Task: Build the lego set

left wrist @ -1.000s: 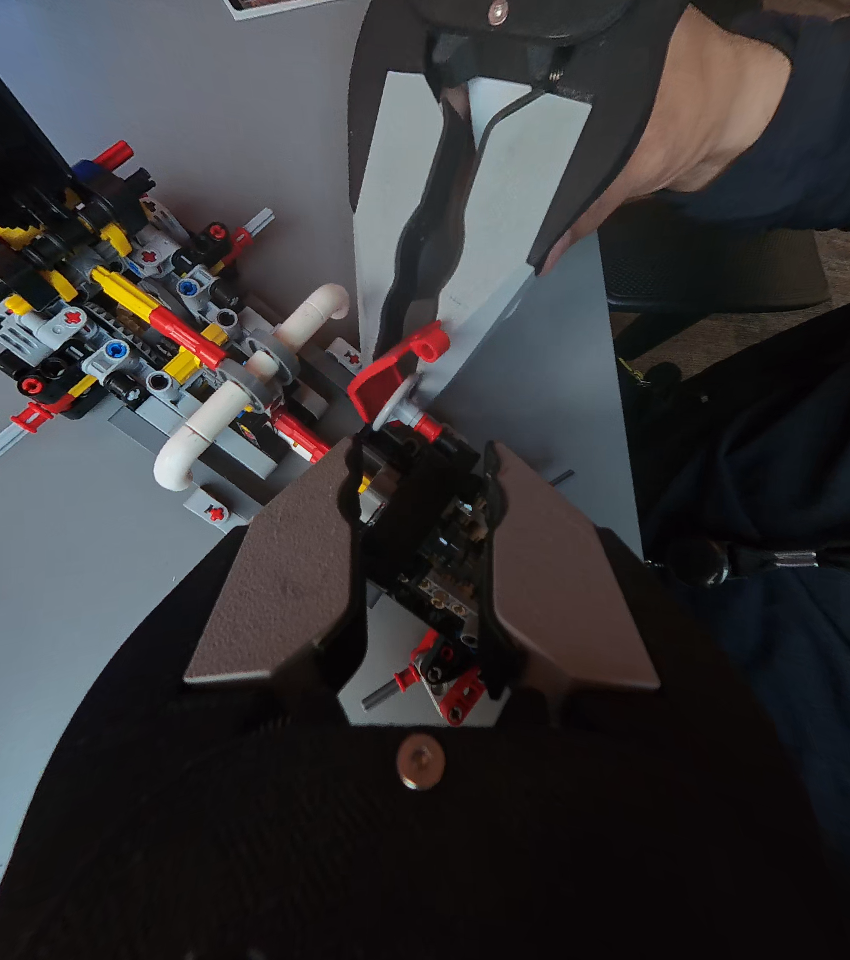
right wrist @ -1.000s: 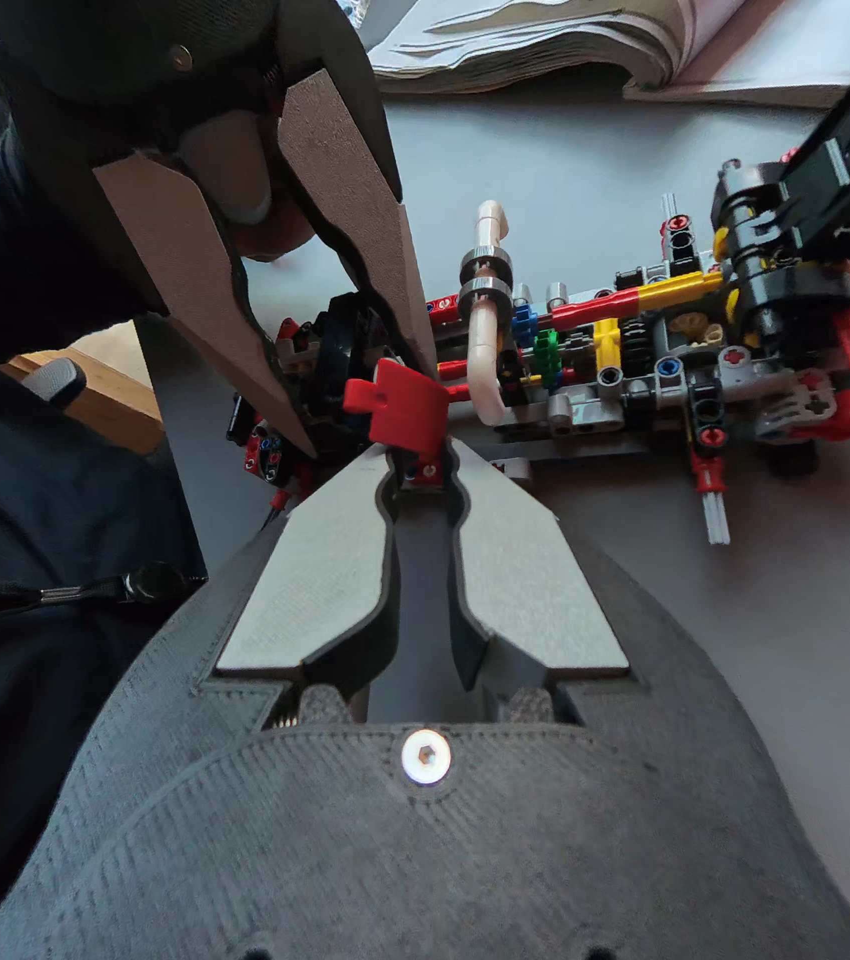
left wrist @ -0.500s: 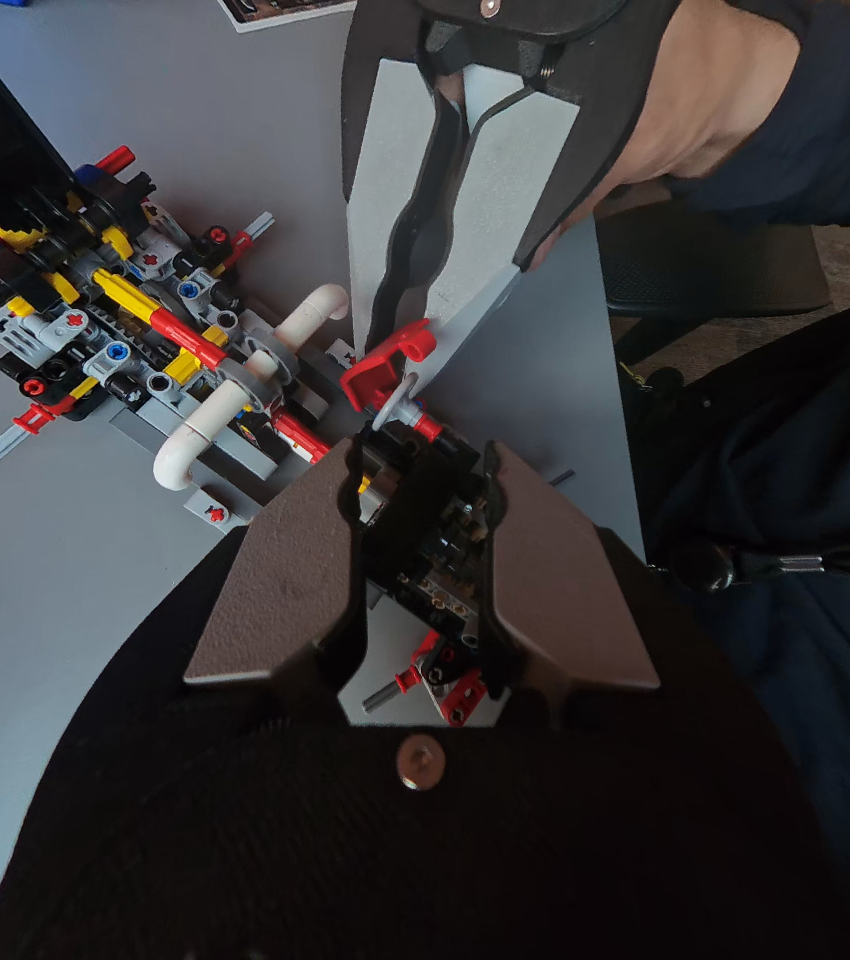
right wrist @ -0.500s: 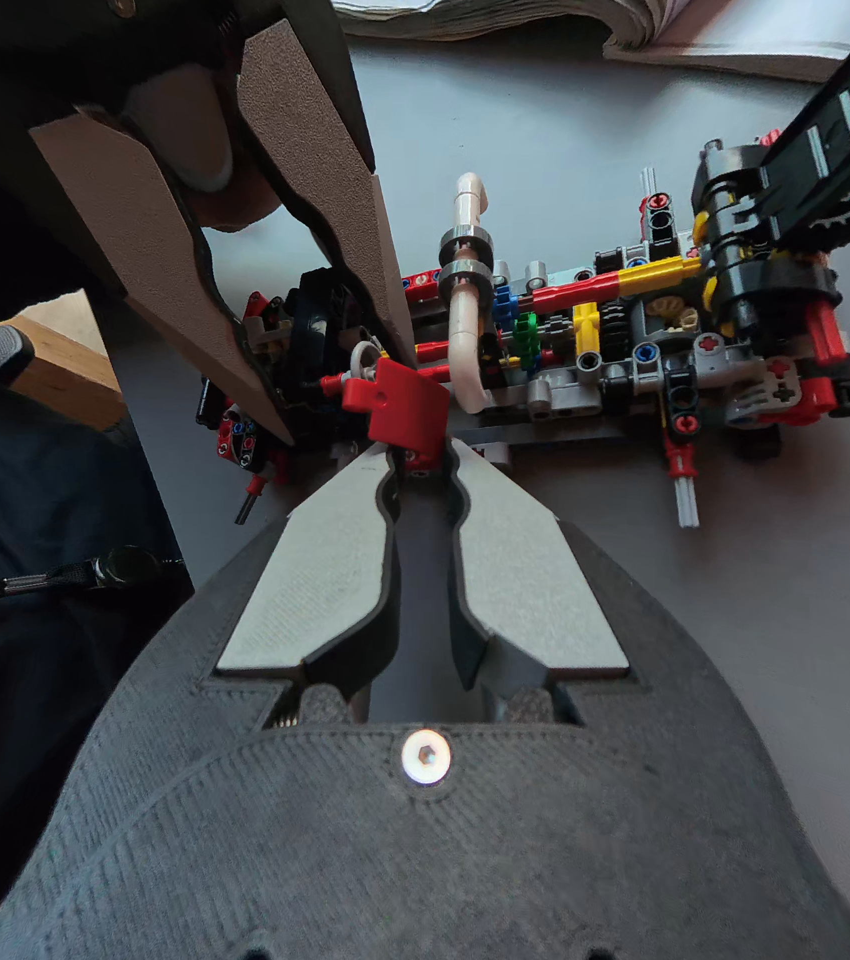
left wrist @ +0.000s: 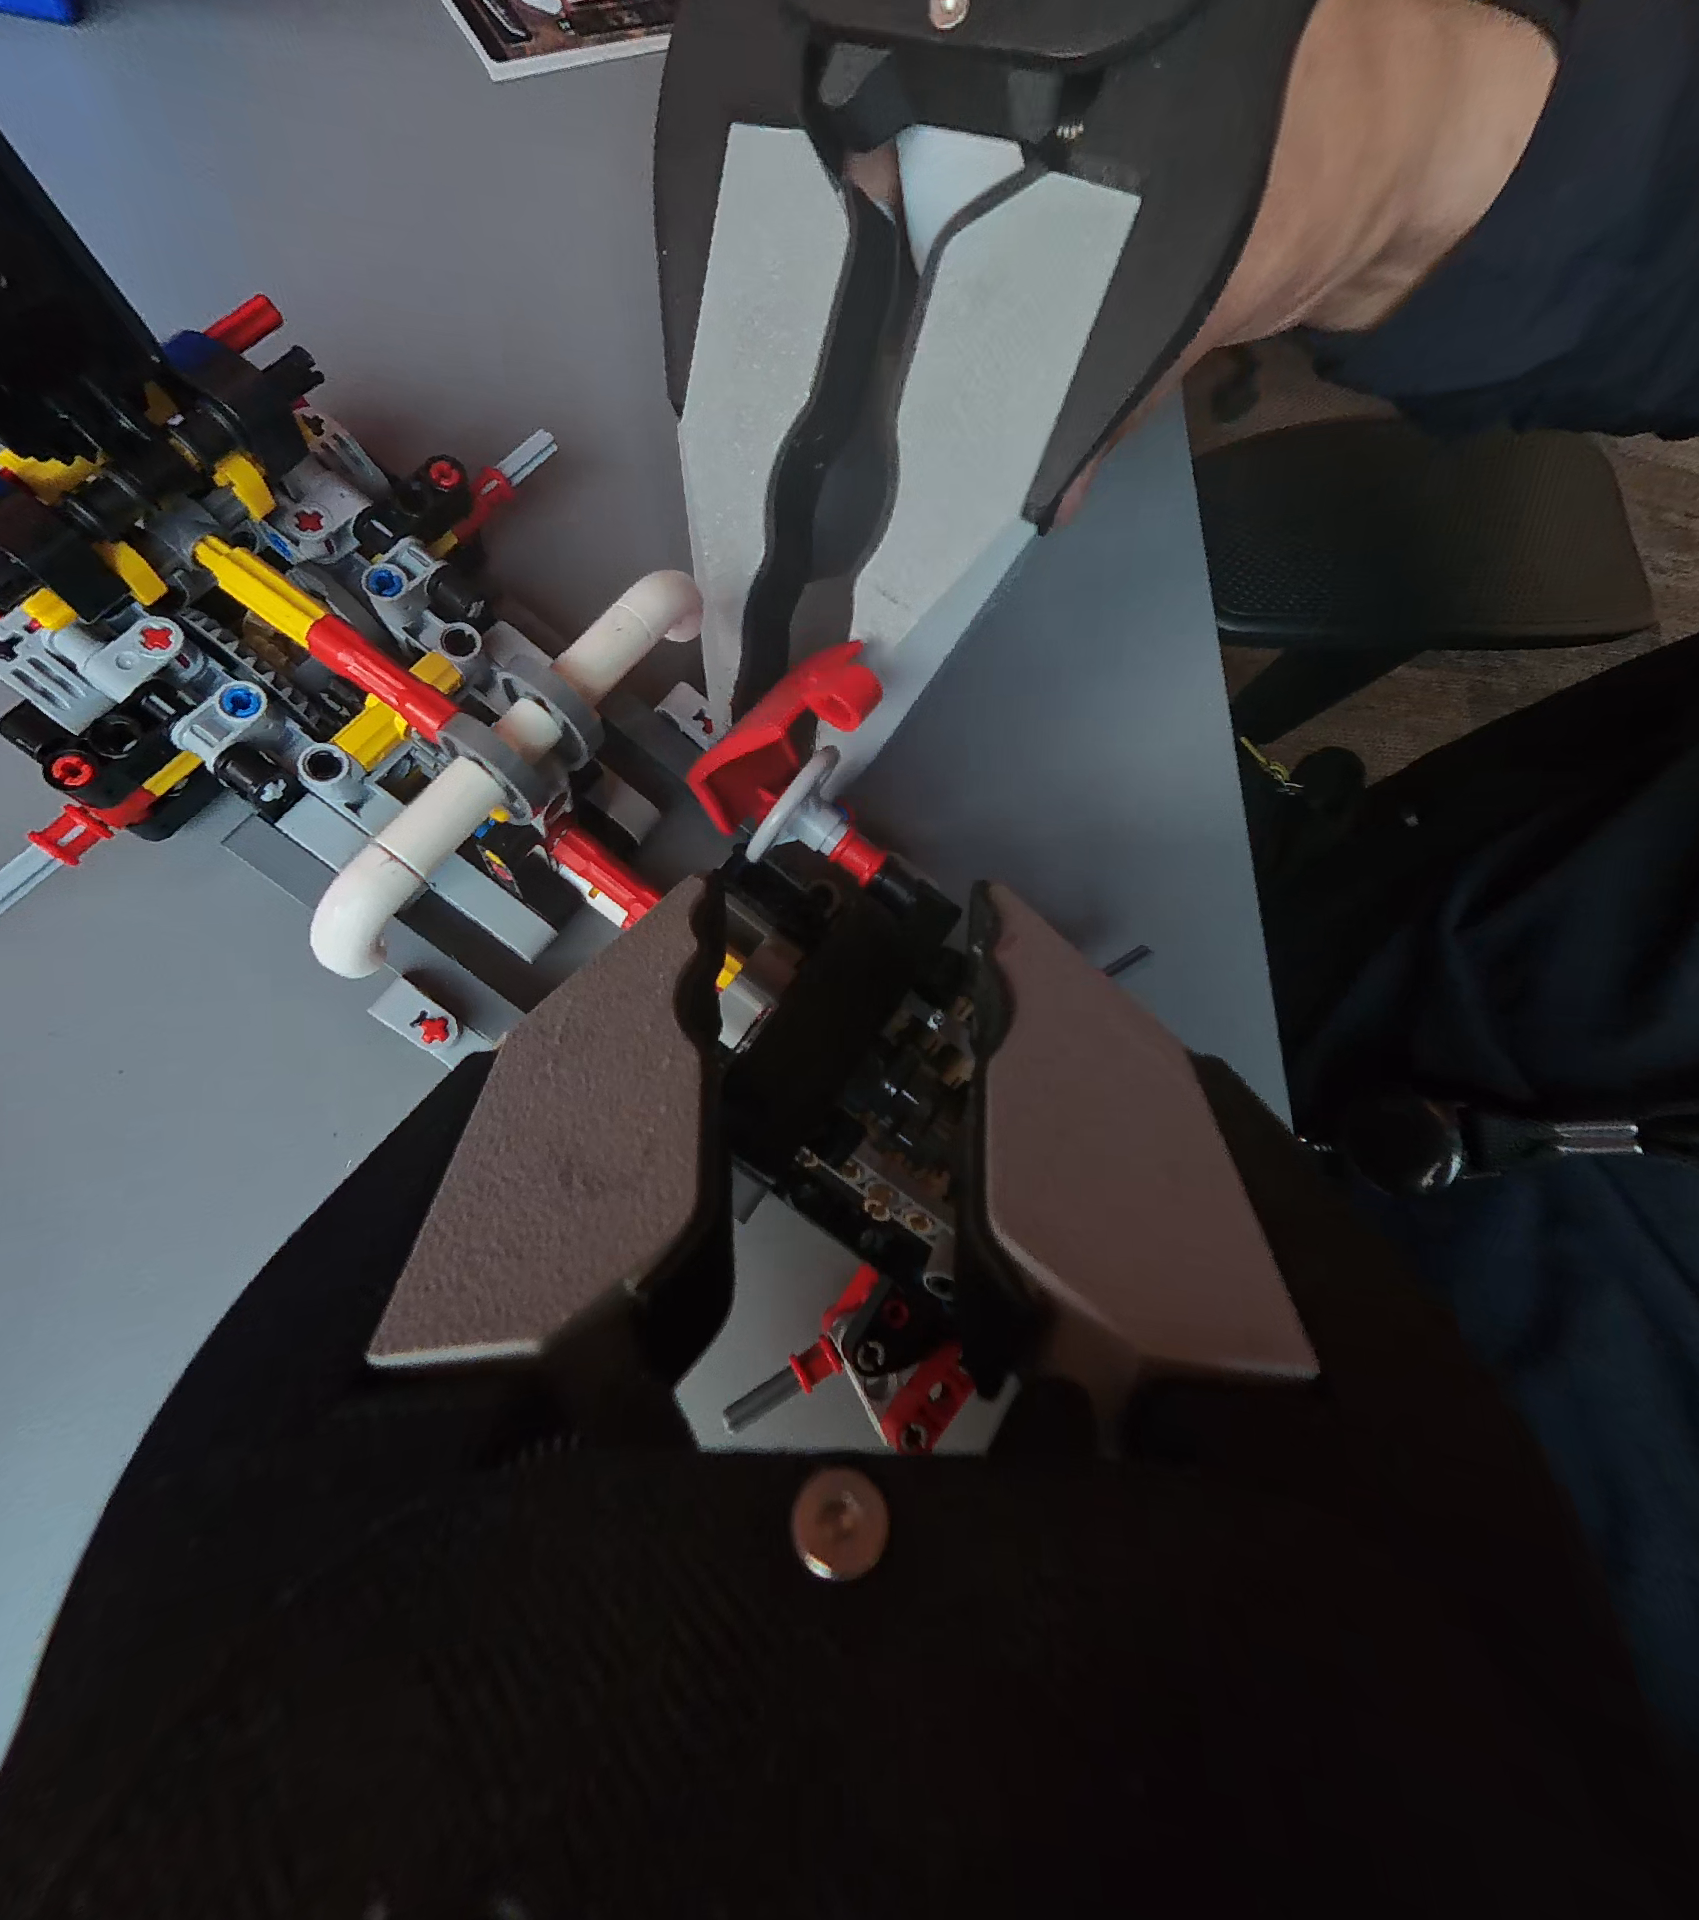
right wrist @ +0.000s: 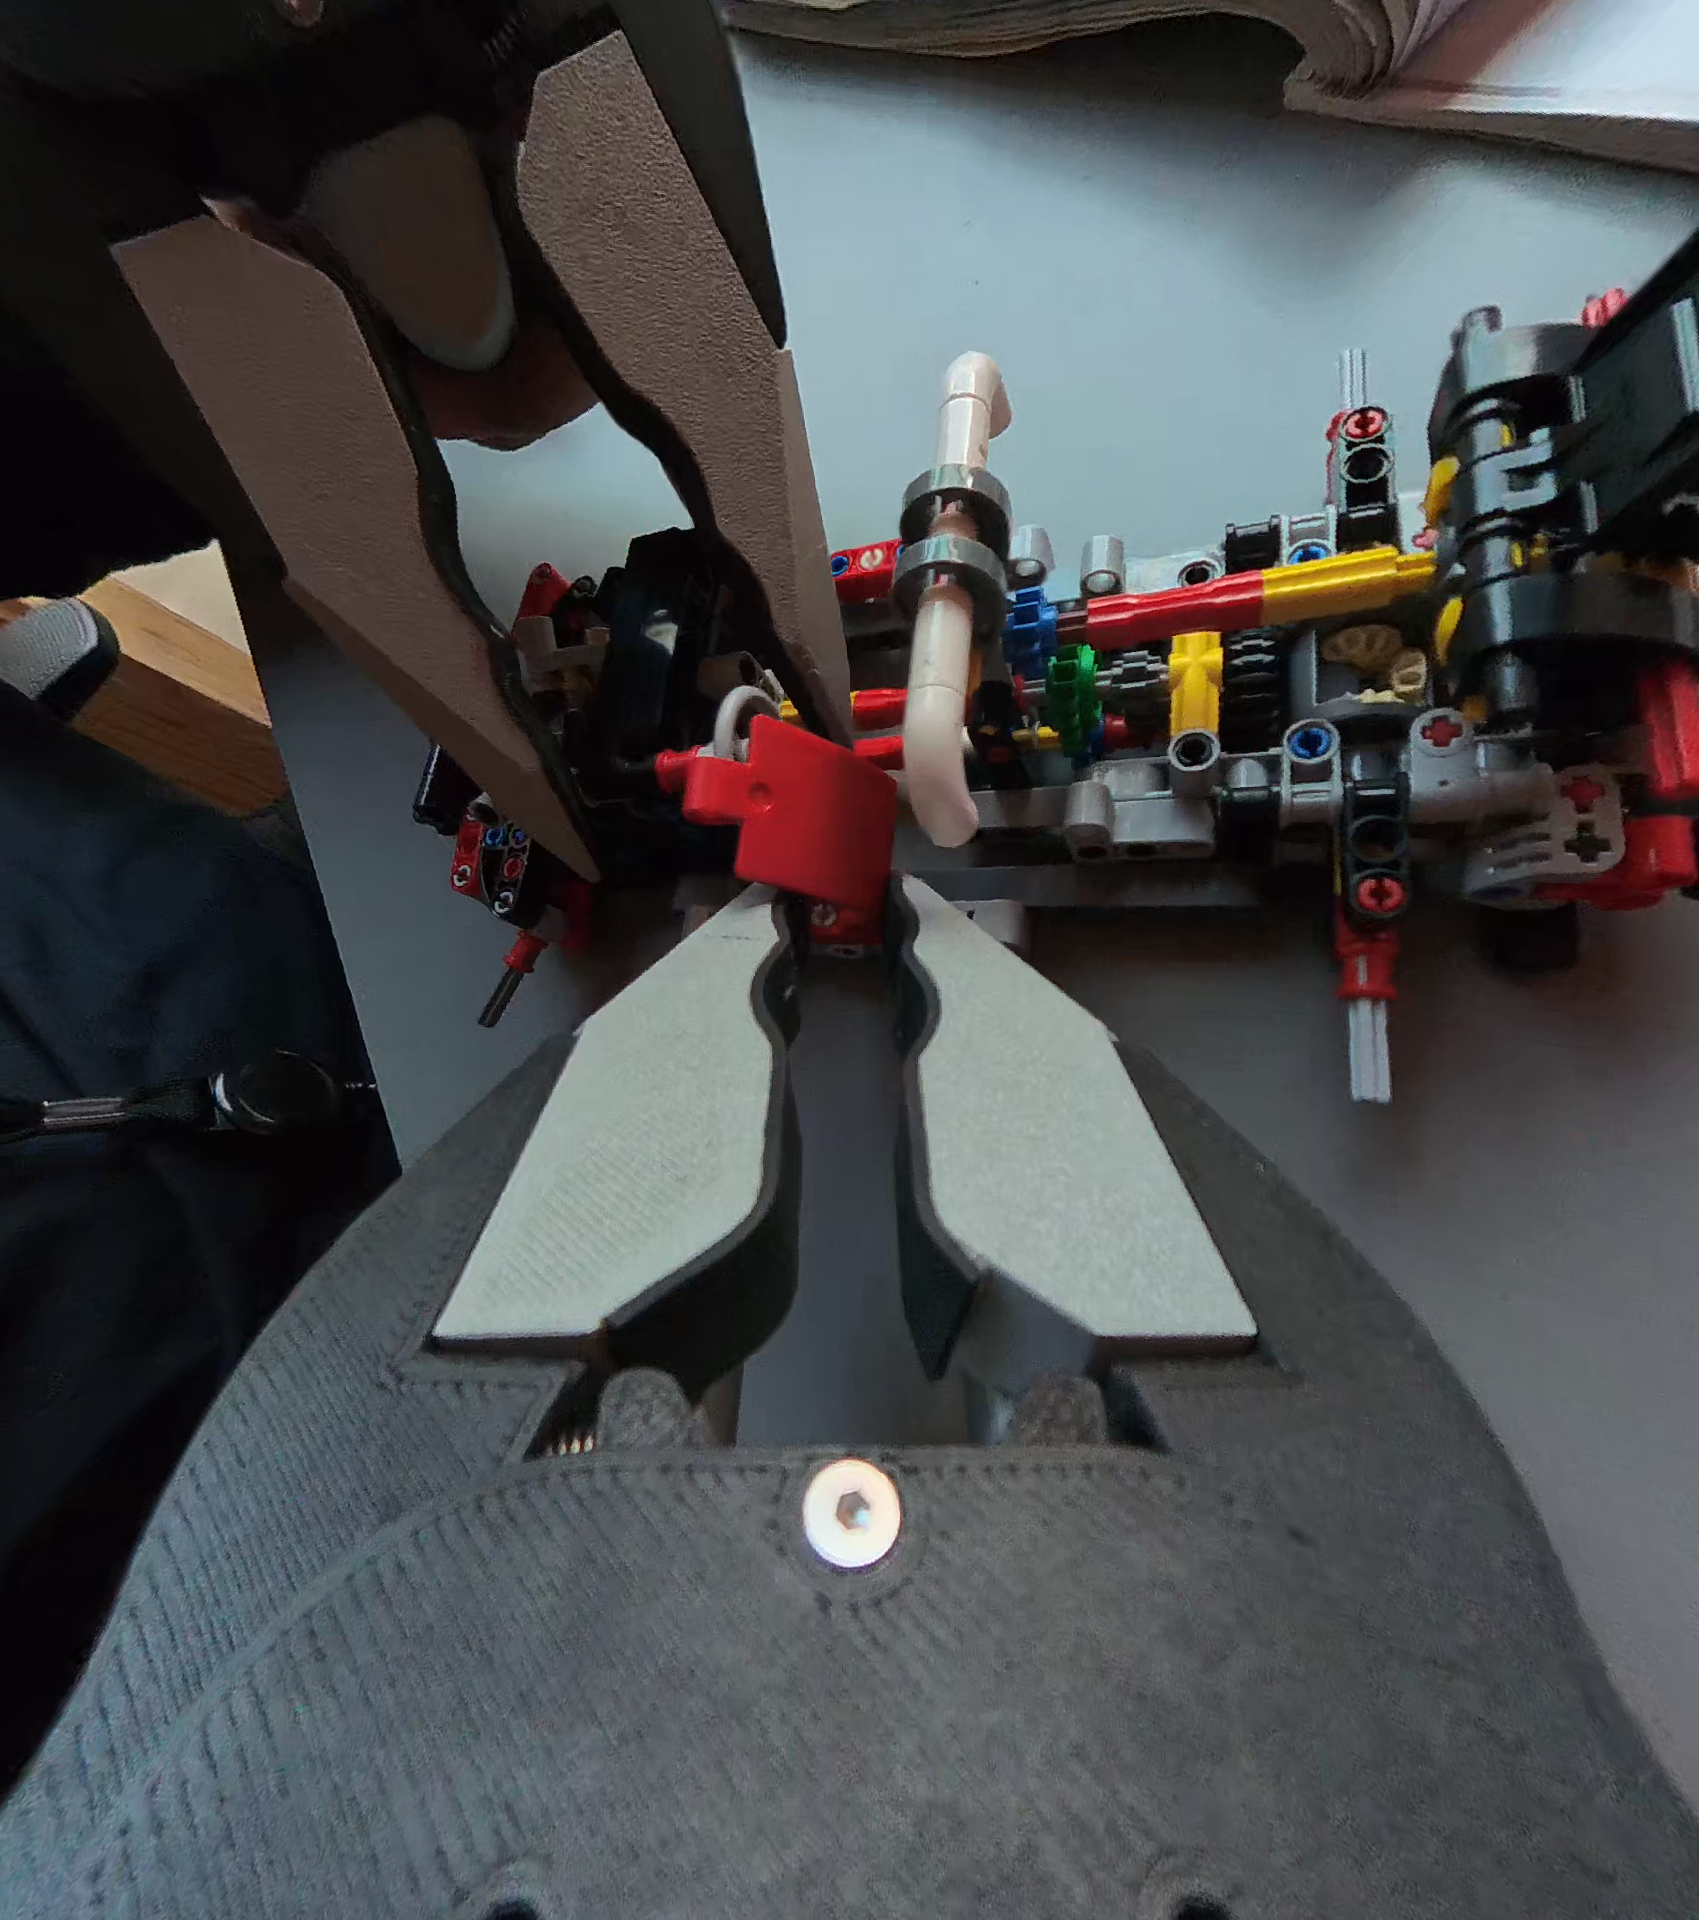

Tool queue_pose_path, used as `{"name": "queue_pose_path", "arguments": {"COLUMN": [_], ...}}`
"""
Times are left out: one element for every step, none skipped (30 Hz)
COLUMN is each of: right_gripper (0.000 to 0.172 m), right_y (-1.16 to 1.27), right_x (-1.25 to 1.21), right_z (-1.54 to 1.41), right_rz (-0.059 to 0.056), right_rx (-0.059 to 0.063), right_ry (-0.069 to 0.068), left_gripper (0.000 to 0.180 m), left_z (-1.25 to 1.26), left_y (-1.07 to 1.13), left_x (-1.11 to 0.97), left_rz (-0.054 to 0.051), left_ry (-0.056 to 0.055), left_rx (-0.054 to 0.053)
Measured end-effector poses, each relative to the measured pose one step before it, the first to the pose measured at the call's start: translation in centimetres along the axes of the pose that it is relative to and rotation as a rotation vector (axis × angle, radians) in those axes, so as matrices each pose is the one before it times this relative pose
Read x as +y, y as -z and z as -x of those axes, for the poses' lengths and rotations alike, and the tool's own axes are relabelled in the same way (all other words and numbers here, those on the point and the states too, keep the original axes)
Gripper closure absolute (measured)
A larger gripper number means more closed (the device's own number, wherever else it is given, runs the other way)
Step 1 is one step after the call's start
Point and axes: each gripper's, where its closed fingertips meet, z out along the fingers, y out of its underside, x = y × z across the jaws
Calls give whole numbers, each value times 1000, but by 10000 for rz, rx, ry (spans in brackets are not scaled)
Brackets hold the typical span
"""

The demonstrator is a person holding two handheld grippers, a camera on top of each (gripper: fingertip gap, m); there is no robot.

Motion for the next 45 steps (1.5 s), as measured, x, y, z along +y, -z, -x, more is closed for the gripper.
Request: {"name": "queue_pose_path", "arguments": {"right_gripper": [160,160,160,160,160,160,160,160,160,160,160,160,160,160,160,161,161,161,161,161,160,160,160,159,160,160,159,160,160,161,161,161,161,162,168,168,168,168,168,168,168,168,168,168,168], "right_y": [-52,-19,11,-1,11,-6,-6,-1,-13,-26,-16,-34,-22,-37,-30,-18,-21,-12,-12,-15,6,13,21,-7,-31,-52,-82,-111,-108,3,5,-28,-38,-122,-353,-212,144,264,378,491,363,208,86,45,55], "right_x": [-42,-30,-27,-14,0,-3,-7,-2,-18,1,-10,-20,-34,-27,-33,-25,-34,-22,-16,-7,-5,5,5,-30,-49,-55,-64,-63,-33,-57,-66,-84,-150,-170,-133,-67,-163,270,67,-201,-25,50,67,38,-28], "right_z": [9,-17,-28,-23,-12,-7,5,22,0,-9,6,6,18,20,26,41,12,-1,-14,-35,-51,-73,-55,-59,-52,-53,-43,-9,79,116,37,-30,-40,-71,-236,62,-221,-535,-236,66,233,339,44,-30,131], "right_rz": [-28,-23,-36,-23,2,3,27,47,31,-6,-26,-63,-93,-117,-126,-113,-115,-80,-31,-13,13,55,37,-31,-34,59,92,78,77,89,-25,-156,-173,-87,-13,94,5,187,-84,-306,-118,-36,-49,-46,-82], "right_rx": [132,211,264,245,162,49,-88,-177,-172,-144,-128,-133,-174,-195,-194,-160,-69,25,172,361,487,477,338,215,118,51,-1,-200,-655,-1029,-949,-537,-58,178,314,86,257,448,195,-132,-316,-326,-19,112,22], "right_ry": [249,287,292,201,53,-89,-259,-313,-209,-121,-159,-260,-359,-374,-338,-273,-187,-52,221,611,837,756,626,400,214,115,97,-241,-847,-1354,-1148,-572,-56,136,236,270,364,275,146,-99,-160,-83,30,119,81], "left_gripper": [137,136,136,136,136,136,136,136,136,136,136,136,136,136,136,136,136,136,136,136,136,136,136,136,136,136,135,136,136,136,136,135,135,135,136,136,136,137,137,136,136,136,136,136,136], "left_z": [-1,28,11,8,0,4,12,10,19,20,11,11,7,1,7,8,11,13,-1,12,9,7,10,48,95,74,75,78,40,-1,32,70,56,-201,-869,-507,270,375,316,15,-42,-36,0,-5,-9], "left_y": [-3,3,6,-6,-15,-4,-20,-18,-22,-23,-18,-15,-15,-4,3,-6,-7,-7,-1,-3,-3,-17,-4,-2,7,17,53,64,53,-16,-19,-16,-13,-82,-340,-278,73,72,48,46,53,15,-14,-3,-10], "left_x": [-6,-2,-12,-5,-5,-6,2,6,-14,-1,8,3,17,0,-6,-5,-16,-17,-7,-3,4,3,2,-20,-21,15,36,53,13,-34,-34,-23,-17,-17,-24,-17,-105,-129,-98,15,57,3,-31,-4,-9], "left_rz": [-4,-12,-26,-31,-21,-13,-13,-10,-11,-27,-29,-32,-46,-55,-50,-54,-61,-61,-54,-25,6,10,-8,-34,-37,-15,-1,-5,-27,-61,-40,-9,-24,-55,-65,-9,31,26,-59,-54,-41,-45,-33,12,-2], "left_ry": [11,13,35,17,-19,-3,-25,-24,25,22,-9,13,16,18,35,34,46,29,31,39,27,7,-22,37,40,-6,-14,14,23,69,48,13,5,26,72,-46,-66,101,105,-56,-80,39,45,-19,-26], "left_rx": [-5,-8,2,0,-6,-12,-25,-24,-29,-44,-59,-62,-50,-34,-16,-14,-13,-5,4,-8,-24,-31,-17,-13,-33,-42,-49,-29,19,50,6,-55,-41,151,528,149,-285,-198,-118,37,45,57,36,7,-6]}}
